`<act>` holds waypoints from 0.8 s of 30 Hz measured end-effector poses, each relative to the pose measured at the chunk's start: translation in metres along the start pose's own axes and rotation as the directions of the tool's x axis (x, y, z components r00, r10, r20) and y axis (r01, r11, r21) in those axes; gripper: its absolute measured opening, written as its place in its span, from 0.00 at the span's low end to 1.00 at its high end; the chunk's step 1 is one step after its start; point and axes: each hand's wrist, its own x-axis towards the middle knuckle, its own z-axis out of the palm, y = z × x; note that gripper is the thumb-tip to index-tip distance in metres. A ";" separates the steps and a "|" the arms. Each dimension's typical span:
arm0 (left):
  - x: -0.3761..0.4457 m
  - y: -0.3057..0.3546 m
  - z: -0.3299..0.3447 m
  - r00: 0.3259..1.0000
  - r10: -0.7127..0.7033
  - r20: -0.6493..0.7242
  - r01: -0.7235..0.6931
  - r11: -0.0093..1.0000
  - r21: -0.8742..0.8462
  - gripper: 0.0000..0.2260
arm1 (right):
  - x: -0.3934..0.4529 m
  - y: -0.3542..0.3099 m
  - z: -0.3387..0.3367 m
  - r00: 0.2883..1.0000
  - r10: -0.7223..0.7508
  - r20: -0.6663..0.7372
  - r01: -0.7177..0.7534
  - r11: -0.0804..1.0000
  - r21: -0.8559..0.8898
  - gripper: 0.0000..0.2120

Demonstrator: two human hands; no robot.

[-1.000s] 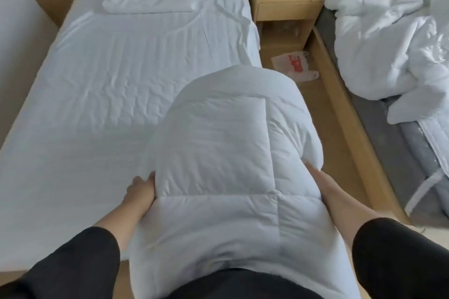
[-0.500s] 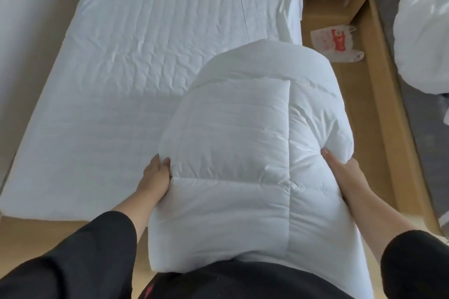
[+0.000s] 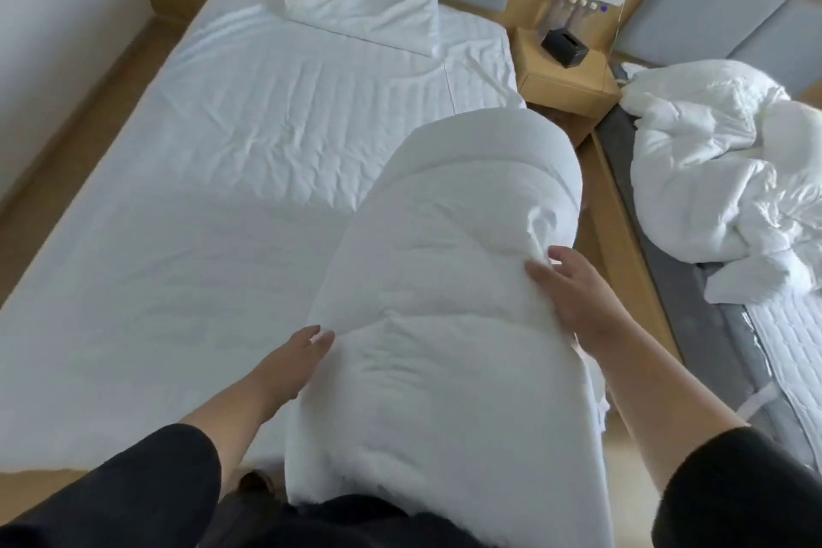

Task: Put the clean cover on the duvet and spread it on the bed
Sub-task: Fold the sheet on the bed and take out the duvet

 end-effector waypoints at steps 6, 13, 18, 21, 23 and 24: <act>-0.054 0.032 -0.102 0.934 0.347 -0.085 -0.345 0.938 0.036 0.13 | -0.033 -0.074 0.144 0.907 -0.153 0.393 0.141 0.988 0.058 0.28; -0.070 0.028 -0.195 0.969 0.219 -0.111 -0.189 0.953 0.236 0.57 | -0.071 -0.065 0.274 0.829 -0.243 0.503 0.355 0.924 -0.140 0.37; -0.064 0.004 -0.211 0.963 0.117 -0.245 -0.025 0.937 0.349 0.61 | -0.069 -0.016 0.277 0.814 -0.161 0.558 0.320 0.926 -0.199 0.30; -0.062 0.002 -0.203 0.959 0.088 -0.271 0.012 0.938 0.347 0.62 | -0.053 0.027 0.261 0.885 -0.027 0.464 0.151 0.961 -0.233 0.30; -0.059 0.007 -0.190 0.963 0.074 -0.259 0.036 0.917 0.397 0.62 | -0.036 0.046 0.256 0.917 0.035 0.397 0.053 0.977 -0.207 0.30; -0.057 0.010 -0.184 0.964 0.071 -0.258 0.047 0.904 0.425 0.62 | -0.027 0.054 0.255 0.929 0.063 0.365 0.001 0.985 -0.173 0.30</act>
